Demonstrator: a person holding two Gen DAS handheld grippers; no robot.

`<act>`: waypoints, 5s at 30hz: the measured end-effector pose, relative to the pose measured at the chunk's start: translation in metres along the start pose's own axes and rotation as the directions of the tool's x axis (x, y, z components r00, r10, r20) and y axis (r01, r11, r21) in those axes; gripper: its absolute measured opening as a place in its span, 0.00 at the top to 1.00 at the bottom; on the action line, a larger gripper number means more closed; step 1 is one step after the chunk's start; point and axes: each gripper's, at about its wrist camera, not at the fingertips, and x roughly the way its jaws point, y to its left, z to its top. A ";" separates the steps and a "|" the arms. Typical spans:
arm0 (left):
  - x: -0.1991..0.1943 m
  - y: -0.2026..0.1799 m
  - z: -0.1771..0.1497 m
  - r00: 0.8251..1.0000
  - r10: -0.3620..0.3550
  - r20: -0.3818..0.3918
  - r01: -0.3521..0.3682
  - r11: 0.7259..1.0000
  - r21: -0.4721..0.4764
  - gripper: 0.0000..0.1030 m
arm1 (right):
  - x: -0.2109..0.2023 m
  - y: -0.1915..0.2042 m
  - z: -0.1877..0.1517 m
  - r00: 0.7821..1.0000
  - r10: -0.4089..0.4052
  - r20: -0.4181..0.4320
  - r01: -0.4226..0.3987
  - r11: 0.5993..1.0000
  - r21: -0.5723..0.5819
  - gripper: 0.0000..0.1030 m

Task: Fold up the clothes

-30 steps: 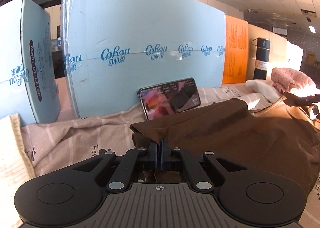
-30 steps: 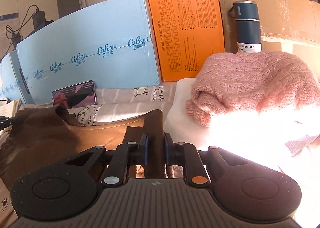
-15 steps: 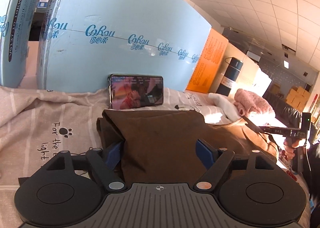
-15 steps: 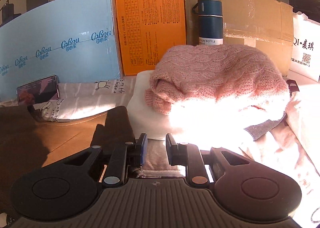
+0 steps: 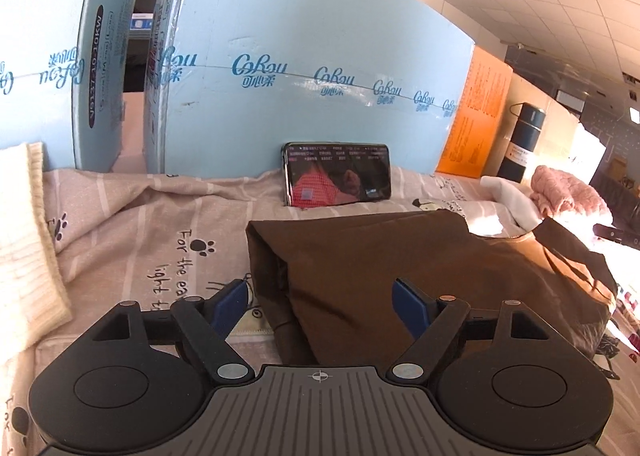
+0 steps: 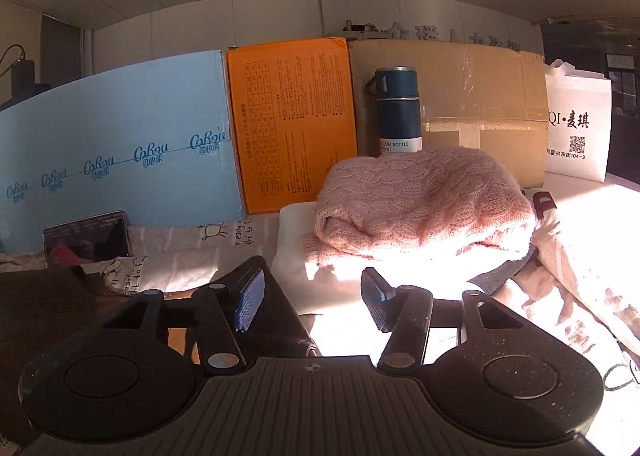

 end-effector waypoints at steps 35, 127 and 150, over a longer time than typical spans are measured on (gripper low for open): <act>-0.033 -0.009 -0.033 0.999 -0.041 -0.019 0.037 0.983 -0.179 0.06 | -0.021 -0.013 -0.040 0.924 0.282 -0.259 0.009 0.660 0.751 0.06; 0.029 -0.099 -0.001 0.986 -0.115 -0.121 0.131 0.982 0.137 0.82 | 0.014 0.144 -0.027 0.605 0.723 -0.332 -0.735 0.668 0.115 0.05; 0.026 -0.066 -0.014 0.978 0.209 -0.014 -0.205 0.966 0.158 0.06 | 0.021 0.134 -0.024 0.641 0.717 -0.273 -0.706 0.691 0.157 0.03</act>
